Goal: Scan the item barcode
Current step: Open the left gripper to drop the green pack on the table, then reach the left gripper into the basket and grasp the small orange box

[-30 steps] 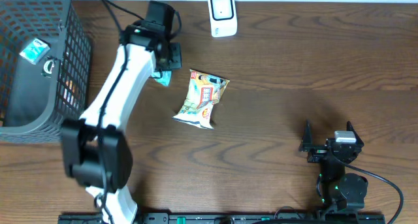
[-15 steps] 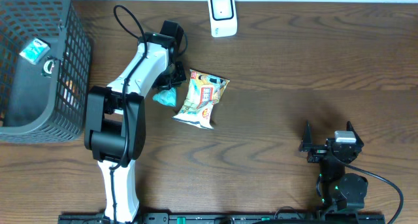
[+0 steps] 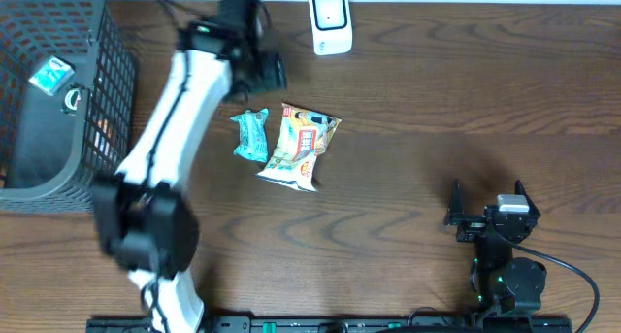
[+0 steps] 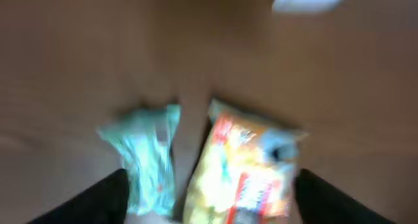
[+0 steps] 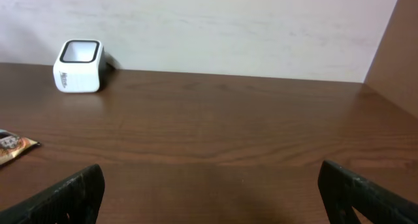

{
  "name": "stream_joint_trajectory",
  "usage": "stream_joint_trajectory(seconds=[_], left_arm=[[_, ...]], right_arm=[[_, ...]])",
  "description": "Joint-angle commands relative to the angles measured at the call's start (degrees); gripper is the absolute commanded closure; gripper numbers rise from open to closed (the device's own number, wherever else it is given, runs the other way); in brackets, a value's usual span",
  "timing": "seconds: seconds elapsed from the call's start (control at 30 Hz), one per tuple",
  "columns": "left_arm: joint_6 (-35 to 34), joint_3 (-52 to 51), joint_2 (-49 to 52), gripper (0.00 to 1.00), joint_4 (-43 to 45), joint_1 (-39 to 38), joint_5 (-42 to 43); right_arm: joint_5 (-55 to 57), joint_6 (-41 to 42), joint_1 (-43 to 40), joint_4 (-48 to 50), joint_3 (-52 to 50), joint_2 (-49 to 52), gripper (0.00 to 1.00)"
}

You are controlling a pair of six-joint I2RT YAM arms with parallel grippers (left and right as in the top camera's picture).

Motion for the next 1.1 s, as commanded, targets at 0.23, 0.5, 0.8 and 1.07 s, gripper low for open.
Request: stream_joint_trajectory(seconds=[0.23, 0.5, 0.8, 1.07], left_arm=[[0.74, 4.57, -23.47, 0.08, 9.03, 18.38, -8.87], [-5.68, 3.56, -23.37, 0.08, 4.74, 36.81, -8.81], [-5.66, -1.09, -15.17, 0.08, 3.08, 45.88, -8.83], [-0.13, -1.09, -4.37, 0.06, -0.15, 47.41, 3.26]], right_arm=[[0.24, 0.15, 0.39, -0.17, -0.13, -0.11, 0.01], [0.24, 0.15, 0.39, -0.17, -0.13, -0.11, 0.01], [0.24, 0.15, 0.39, -0.17, -0.13, -0.11, 0.01], [0.24, 0.15, 0.39, -0.17, -0.13, -0.11, 0.01]])
